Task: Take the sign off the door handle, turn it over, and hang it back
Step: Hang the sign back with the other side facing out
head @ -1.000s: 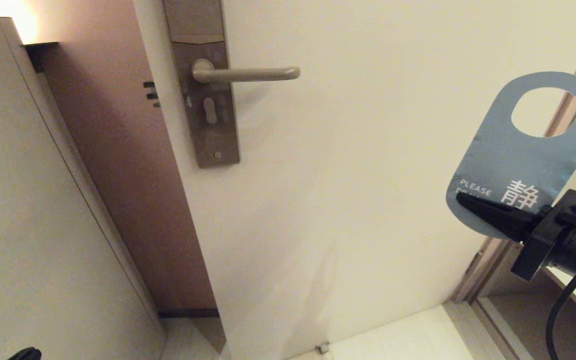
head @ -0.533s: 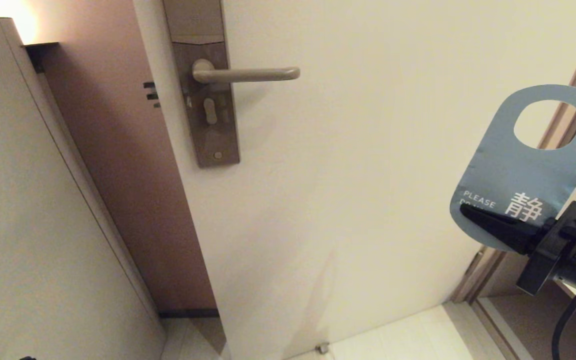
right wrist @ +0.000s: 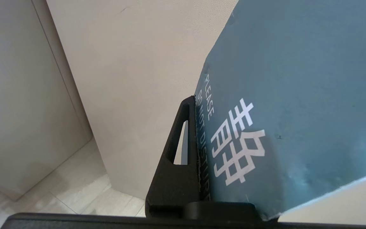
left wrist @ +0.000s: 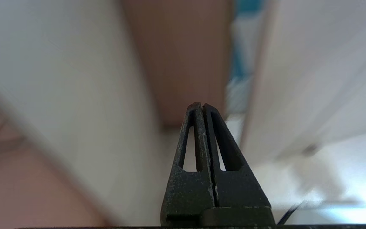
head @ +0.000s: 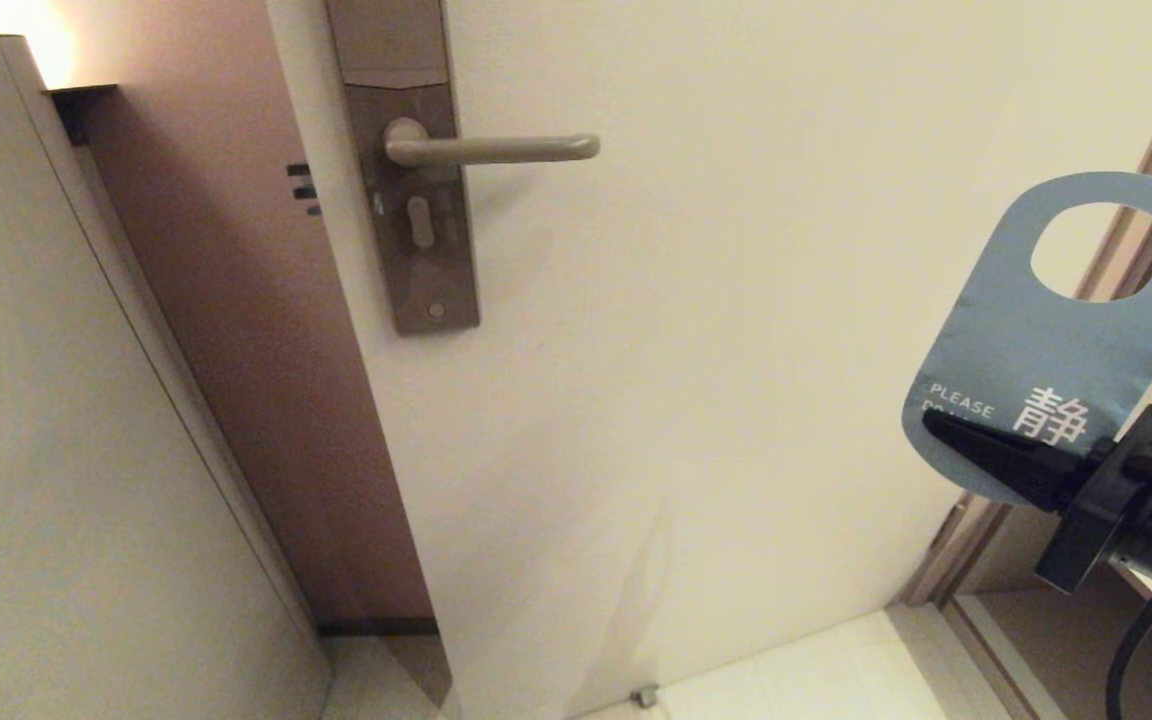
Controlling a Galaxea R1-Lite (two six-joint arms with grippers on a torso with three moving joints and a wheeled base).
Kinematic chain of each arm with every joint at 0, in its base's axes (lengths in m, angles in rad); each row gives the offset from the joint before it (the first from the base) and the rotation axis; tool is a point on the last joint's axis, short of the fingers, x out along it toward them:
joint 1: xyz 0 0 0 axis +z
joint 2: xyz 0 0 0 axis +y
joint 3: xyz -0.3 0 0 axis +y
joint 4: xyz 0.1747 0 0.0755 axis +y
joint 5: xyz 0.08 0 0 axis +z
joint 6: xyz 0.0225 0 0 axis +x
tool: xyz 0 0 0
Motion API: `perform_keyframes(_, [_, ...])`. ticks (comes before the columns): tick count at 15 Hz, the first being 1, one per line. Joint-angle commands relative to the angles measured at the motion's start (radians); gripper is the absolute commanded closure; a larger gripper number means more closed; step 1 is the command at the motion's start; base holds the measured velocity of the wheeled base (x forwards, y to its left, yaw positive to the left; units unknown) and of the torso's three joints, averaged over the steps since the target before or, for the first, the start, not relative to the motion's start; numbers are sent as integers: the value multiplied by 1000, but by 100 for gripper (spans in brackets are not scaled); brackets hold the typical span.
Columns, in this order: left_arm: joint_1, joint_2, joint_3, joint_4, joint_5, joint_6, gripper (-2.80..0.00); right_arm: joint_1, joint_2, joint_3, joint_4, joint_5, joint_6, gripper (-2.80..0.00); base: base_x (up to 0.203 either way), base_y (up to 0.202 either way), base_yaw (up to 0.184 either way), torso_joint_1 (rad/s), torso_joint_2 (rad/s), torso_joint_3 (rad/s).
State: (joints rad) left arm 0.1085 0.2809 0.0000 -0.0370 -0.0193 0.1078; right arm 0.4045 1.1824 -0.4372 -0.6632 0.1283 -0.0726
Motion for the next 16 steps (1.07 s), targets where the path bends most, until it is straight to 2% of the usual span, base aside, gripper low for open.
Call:
perform_keyframes(1, [0, 1, 0, 43, 0, 21, 0, 1, -3, 2, -4, 1, -1, 0, 0, 0, 0, 0, 0, 0])
perform_keyframes(3, [0, 1, 0, 45, -8, 24, 0, 1, -3, -2, -4, 1, -1, 0, 0, 0, 0, 0, 0, 0])
perform_keyframes(6, [0, 1, 0, 46, -2, -10, 0, 1, -3, -8, -4, 2, -3, 0, 0, 0, 0, 0, 0, 0])
perform_keyframes(10, [0, 0, 0, 43, 2, -25, 0, 1, -1, -9, -4, 2, -17, 0, 0, 0, 0, 0, 0, 0])
perform_keyframes(13, [0, 0, 0, 45, -7, -11, 0, 1, -12, -9, -6, 1, -23, 0, 0, 0, 0, 0, 0, 0])
perform_keyframes(16, [0, 0, 0, 45, -7, -10, 0, 1, -10, -18, -9, -54, -21, 0, 0, 0, 0, 0, 0, 0])
